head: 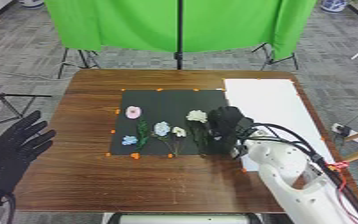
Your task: Arrange flowers
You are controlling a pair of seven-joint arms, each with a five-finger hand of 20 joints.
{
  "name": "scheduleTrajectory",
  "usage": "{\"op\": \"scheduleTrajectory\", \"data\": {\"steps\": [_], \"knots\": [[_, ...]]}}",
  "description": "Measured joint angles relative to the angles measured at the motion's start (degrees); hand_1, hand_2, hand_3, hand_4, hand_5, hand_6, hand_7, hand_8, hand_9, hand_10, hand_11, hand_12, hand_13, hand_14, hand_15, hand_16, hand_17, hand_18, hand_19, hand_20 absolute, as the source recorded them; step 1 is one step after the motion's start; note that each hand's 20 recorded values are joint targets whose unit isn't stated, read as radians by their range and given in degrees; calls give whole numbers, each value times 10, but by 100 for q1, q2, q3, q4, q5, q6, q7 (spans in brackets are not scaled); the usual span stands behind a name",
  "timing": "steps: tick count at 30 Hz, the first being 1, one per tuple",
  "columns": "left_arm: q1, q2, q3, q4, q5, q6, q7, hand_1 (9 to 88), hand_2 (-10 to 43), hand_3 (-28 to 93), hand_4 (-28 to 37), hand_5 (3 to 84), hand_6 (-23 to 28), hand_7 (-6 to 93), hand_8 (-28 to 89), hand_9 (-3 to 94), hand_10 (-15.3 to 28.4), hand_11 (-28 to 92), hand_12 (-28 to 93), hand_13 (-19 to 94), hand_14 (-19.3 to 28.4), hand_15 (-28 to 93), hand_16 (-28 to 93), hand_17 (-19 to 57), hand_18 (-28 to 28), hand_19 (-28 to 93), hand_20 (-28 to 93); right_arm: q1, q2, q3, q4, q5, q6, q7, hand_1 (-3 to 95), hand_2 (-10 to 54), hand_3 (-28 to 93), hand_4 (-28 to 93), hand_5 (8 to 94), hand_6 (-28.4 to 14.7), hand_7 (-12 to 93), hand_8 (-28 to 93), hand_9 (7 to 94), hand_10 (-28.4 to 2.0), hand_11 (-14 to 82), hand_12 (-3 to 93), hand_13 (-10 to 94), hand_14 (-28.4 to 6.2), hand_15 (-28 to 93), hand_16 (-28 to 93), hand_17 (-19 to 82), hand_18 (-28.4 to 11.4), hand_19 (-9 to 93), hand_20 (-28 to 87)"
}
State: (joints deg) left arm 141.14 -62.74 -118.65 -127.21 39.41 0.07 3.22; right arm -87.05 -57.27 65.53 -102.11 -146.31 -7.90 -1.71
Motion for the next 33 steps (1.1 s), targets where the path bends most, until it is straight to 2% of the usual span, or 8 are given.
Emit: {"op": "scheduleTrajectory", "data": {"steps": [6, 9, 14, 20, 23, 26, 29, 33], "knots": [[0, 10, -3, -1, -1, 1, -1, 233, -45, 698, -283, 292, 8, 227, -113, 232, 101, 208, 154, 216, 141, 303, 6, -103, 232, 448, 59, -54, 45, -104, 14, -242, 450, 203, 424, -95, 814, -283, 569, -7, 595, -137, 701, -60, 356, 453, 739, -15, 570, 296, 330, -158, 812, 429], [-4, 10, -3, -1, 0, -1, -9, 234, -45, 698, -282, 292, 9, 227, -112, 231, 101, 209, 154, 216, 141, 303, 7, -103, 232, 448, 59, -94, 44, -85, -20, -288, 420, 208, 315, -95, 862, -283, 550, -1, 489, -247, 618, -87, 497, 312, 702, -32, 624, 220, 309, -165, 810, 437], [-19, 9, -9, 0, 1, -4, -20, 235, -44, 697, -283, 292, 8, 227, -113, 231, 101, 208, 153, 216, 141, 304, 7, -103, 232, 448, 59, -241, 6, 123, -272, -220, -200, 197, 192, -46, 843, -283, 489, -37, 345, -212, 545, -124, 486, 241, 650, -67, 640, 192, 272, -187, 806, 444], [-71, 11, -36, 2, 12, -13, -62, 234, -44, 698, -282, 291, 8, 226, -112, 232, 101, 208, 153, 216, 141, 303, 7, -102, 232, 448, 59, -371, -69, 310, -514, 60, -790, 253, 141, -33, 838, -283, 400, -64, 288, -180, 438, -144, 484, 234, 578, -90, 666, 170, 251, -195, 808, 450], [-80, 27, -48, 2, 12, -14, -65, 235, -44, 697, -282, 292, 9, 226, -112, 232, 101, 208, 153, 214, 142, 303, 6, -103, 232, 448, 59, -449, -104, 365, -581, 302, -679, 391, 111, -22, 840, -283, 356, -69, 280, -175, 381, -145, 426, 213, 487, -107, 612, 133, 213, -200, 785, 446], [-95, 53, -66, 2, 12, -15, -69, 235, -44, 699, -283, 292, 9, 226, -112, 232, 101, 208, 153, 209, 139, 299, 5, -103, 232, 447, 58, -598, -196, 603, -716, 923, -535, 598, 107, 1, 848, -282, 318, -62, 254, -166, 326, -135, 320, 213, 353, -110, 489, 120, 133, -208, 647, 380], [-156, 88, -87, 3, 12, -15, -73, 236, -43, 698, -283, 294, 9, 224, -112, 232, 102, 209, 153, 204, 137, 296, 7, -103, 232, 447, 58, -821, -406, 1159, -936, 1969, -497, 723, 128, 45, 864, -282, 254, -58, 168, -124, 232, -125, 157, 241, 178, -111, 246, 226, 19, -199, 516, 276], [-234, 118, -116, -21, 14, -11, -72, 235, -41, 695, -283, 294, 10, 224, -112, 233, 104, 208, 152, 193, 134, 291, 8, -104, 232, 447, 58, -957, -964, 2363, -1030, 3198, -1147, 536, 120, 56, 849, -269, 232, -56, 112, -98, 207, -118, 65, 261, 150, -108, 62, 356, -23, -194, 457, 240]]}}
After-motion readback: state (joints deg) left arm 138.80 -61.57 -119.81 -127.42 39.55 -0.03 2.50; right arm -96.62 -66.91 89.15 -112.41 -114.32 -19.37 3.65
